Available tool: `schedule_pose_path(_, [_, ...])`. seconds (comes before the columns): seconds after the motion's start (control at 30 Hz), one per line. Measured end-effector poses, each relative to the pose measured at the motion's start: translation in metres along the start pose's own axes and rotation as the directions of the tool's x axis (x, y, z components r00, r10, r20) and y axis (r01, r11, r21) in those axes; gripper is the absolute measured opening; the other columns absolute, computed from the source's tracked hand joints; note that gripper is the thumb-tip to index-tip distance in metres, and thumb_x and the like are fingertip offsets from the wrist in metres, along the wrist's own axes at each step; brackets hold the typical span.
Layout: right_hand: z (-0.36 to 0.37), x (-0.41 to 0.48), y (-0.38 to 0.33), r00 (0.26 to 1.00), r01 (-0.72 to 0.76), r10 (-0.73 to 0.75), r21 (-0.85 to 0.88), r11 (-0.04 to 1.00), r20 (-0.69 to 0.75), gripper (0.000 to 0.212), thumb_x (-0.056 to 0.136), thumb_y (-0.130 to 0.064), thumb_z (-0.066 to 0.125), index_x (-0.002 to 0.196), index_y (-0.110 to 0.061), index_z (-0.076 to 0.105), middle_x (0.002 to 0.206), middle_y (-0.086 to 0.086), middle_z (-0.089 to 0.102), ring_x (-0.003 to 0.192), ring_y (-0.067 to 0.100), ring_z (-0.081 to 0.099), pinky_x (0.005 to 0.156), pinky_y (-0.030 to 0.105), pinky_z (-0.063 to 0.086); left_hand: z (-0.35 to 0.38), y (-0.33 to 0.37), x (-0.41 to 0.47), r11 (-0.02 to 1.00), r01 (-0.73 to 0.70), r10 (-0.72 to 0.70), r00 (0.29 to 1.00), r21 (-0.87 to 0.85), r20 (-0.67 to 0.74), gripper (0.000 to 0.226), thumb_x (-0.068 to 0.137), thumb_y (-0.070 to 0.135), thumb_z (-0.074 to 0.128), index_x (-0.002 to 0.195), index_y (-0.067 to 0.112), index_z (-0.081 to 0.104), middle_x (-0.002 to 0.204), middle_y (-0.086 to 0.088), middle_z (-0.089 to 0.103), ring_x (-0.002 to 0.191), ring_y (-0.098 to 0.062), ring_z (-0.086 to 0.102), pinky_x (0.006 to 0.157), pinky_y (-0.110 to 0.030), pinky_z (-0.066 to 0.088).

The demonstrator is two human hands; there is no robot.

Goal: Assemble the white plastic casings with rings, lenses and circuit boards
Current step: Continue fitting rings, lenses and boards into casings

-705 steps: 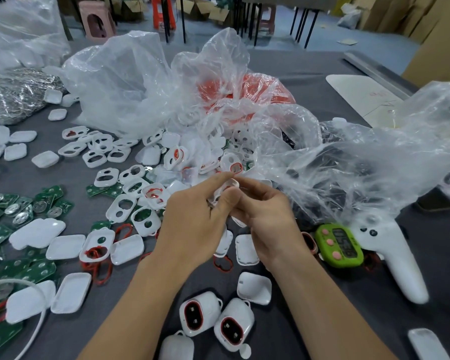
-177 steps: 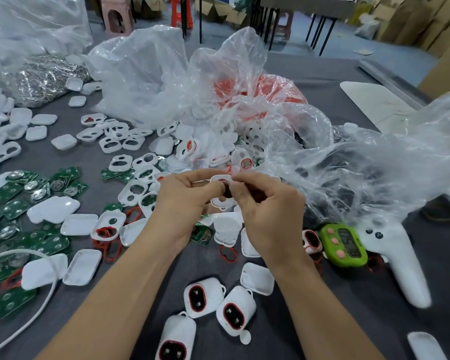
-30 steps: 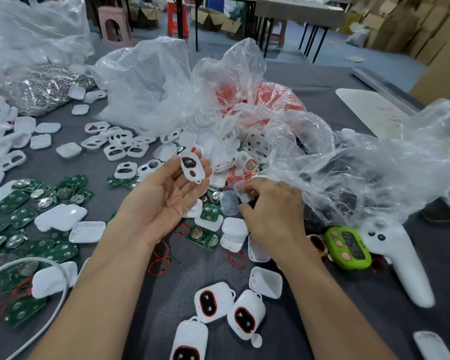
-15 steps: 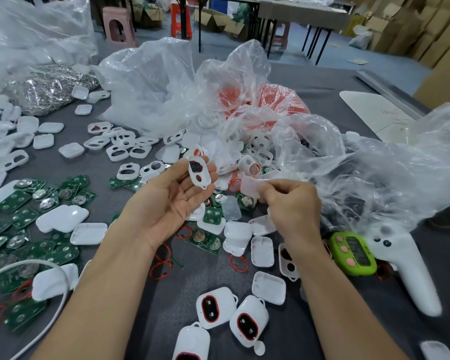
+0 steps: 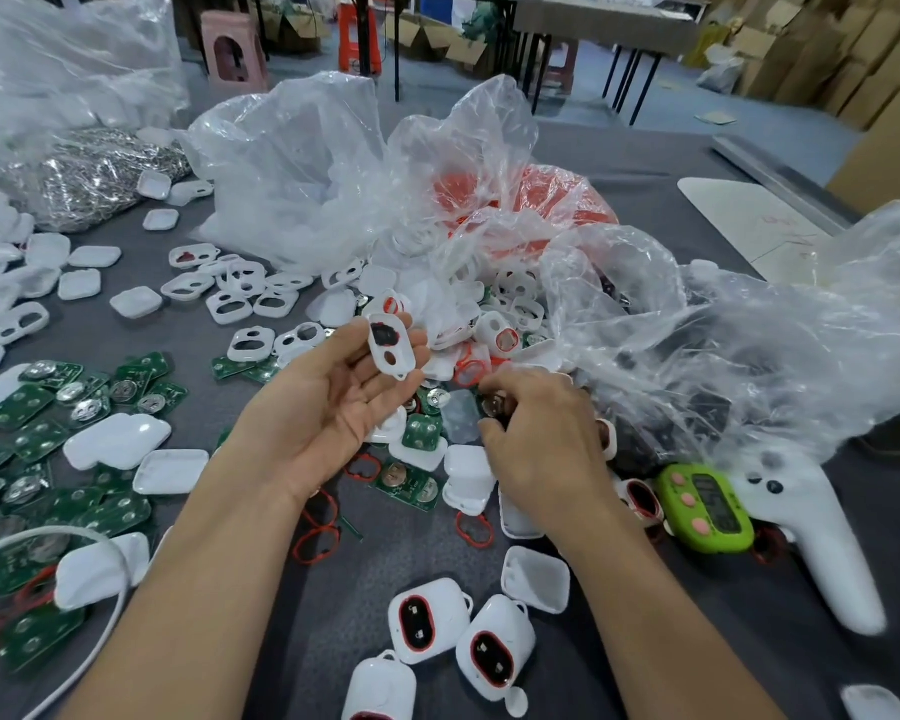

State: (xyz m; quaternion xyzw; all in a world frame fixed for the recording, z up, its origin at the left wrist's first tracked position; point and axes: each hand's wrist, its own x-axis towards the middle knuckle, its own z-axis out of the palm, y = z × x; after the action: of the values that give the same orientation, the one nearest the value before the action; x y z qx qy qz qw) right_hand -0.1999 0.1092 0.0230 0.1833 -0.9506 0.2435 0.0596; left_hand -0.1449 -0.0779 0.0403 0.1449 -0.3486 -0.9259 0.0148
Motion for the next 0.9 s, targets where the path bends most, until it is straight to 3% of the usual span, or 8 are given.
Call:
schedule_pose_path(0.13, [-0.006,0.001,0.002,0.998,-0.045,0.045,-0.017,0.999,-0.038,0.008,0.086,-0.025,0.069,0.087,-0.032,0.074,0.092,-0.012,0.071,0.089,0.016,0.058,0.095,0.036,0.04,0.001,0.0,-0.001,1.0,0.009,-0.008,1.0,-0.019,0.011,0.043,0.089,0.026,0.061,0.124,0.001,0.068,0.125,-0.019,0.071,0.111,-0.026,0.072,0.078,-0.032,0.064])
schedule_pose_path(0.23, [-0.01,-0.003,0.005,0.998,-0.034,0.035,0.01,0.999,-0.059,0.011,0.085,-0.032,0.071,0.074,-0.03,0.073,0.08,-0.011,0.069,0.084,0.017,0.059,0.095,0.039,0.044,0.0,0.004,-0.002,0.999,-0.004,0.004,1.0,-0.035,0.009,0.04,0.092,0.025,0.058,0.12,0.001,0.073,0.123,-0.019,0.072,0.108,-0.026,0.074,0.076,-0.031,0.063])
schedule_pose_path(0.3, [-0.009,-0.004,0.003,0.998,0.02,-0.013,0.123,0.992,-0.063,0.005,0.085,-0.03,0.074,0.085,-0.03,0.078,0.09,-0.012,0.073,0.092,0.014,0.061,0.095,0.036,0.046,-0.003,0.008,-0.003,0.999,-0.021,0.022,1.0,-0.048,0.007,0.035,0.094,0.025,0.057,0.11,0.002,0.078,0.123,-0.019,0.072,0.11,-0.027,0.073,0.078,-0.031,0.063])
schedule_pose_path(0.43, [0.005,-0.013,-0.016,0.962,0.156,-0.2,0.229,0.961,0.184,0.035,0.087,-0.036,0.074,0.122,-0.033,0.072,0.118,-0.013,0.062,0.114,0.011,0.053,0.104,0.026,0.039,-0.012,0.019,-0.006,0.991,-0.089,0.09,0.996,-0.096,-0.004,0.033,0.094,0.026,0.058,0.107,0.004,0.08,0.119,-0.015,0.074,0.11,-0.025,0.073,0.081,-0.031,0.063])
schedule_pose_path(0.53, [0.015,-0.015,-0.022,0.93,0.218,-0.269,0.214,0.952,0.251,0.032,0.086,-0.036,0.077,0.118,-0.034,0.073,0.112,-0.017,0.055,0.105,0.01,0.054,0.096,0.024,0.042,-0.016,0.022,-0.006,0.987,-0.105,0.104,0.994,-0.123,-0.018,0.034,0.094,0.026,0.058,0.109,0.004,0.078,0.116,-0.014,0.075,0.108,-0.023,0.074,0.078,-0.03,0.063])
schedule_pose_path(0.7, [0.006,-0.016,-0.012,0.985,0.046,-0.115,0.455,0.89,0.125,0.006,0.086,-0.035,0.075,0.089,-0.033,0.08,0.081,-0.018,0.072,0.076,0.004,0.064,0.069,0.02,0.05,-0.02,0.024,-0.005,0.982,-0.106,0.103,0.994,-0.158,-0.028,0.033,0.097,0.026,0.056,0.104,0.004,0.08,0.12,-0.014,0.074,0.11,-0.022,0.073,0.077,-0.031,0.063])
schedule_pose_path(0.8, [-0.012,-0.011,-0.001,0.999,-0.001,0.024,0.452,0.892,-0.046,0.009,0.089,-0.034,0.074,0.094,-0.033,0.081,0.077,-0.014,0.074,0.072,0.003,0.065,0.064,0.019,0.049,-0.021,0.025,-0.004,0.98,-0.107,0.105,0.994,-0.17,-0.018,0.034,0.092,0.026,0.059,0.109,0.004,0.078,0.121,-0.014,0.073,0.112,-0.023,0.072,0.077,-0.031,0.063])
schedule_pose_path(0.9, [-0.05,-0.006,0.012,0.975,0.063,0.025,0.382,0.922,-0.22,0.018,0.09,-0.018,0.073,0.099,-0.032,0.081,0.072,-0.018,0.072,0.057,-0.001,0.062,0.049,0.009,0.042,-0.021,0.023,-0.004,0.98,-0.105,0.105,0.994,-0.168,-0.006,0.037,0.091,0.026,0.06,0.118,0.003,0.072,0.12,-0.015,0.074,0.112,-0.024,0.072,0.079,-0.031,0.063])
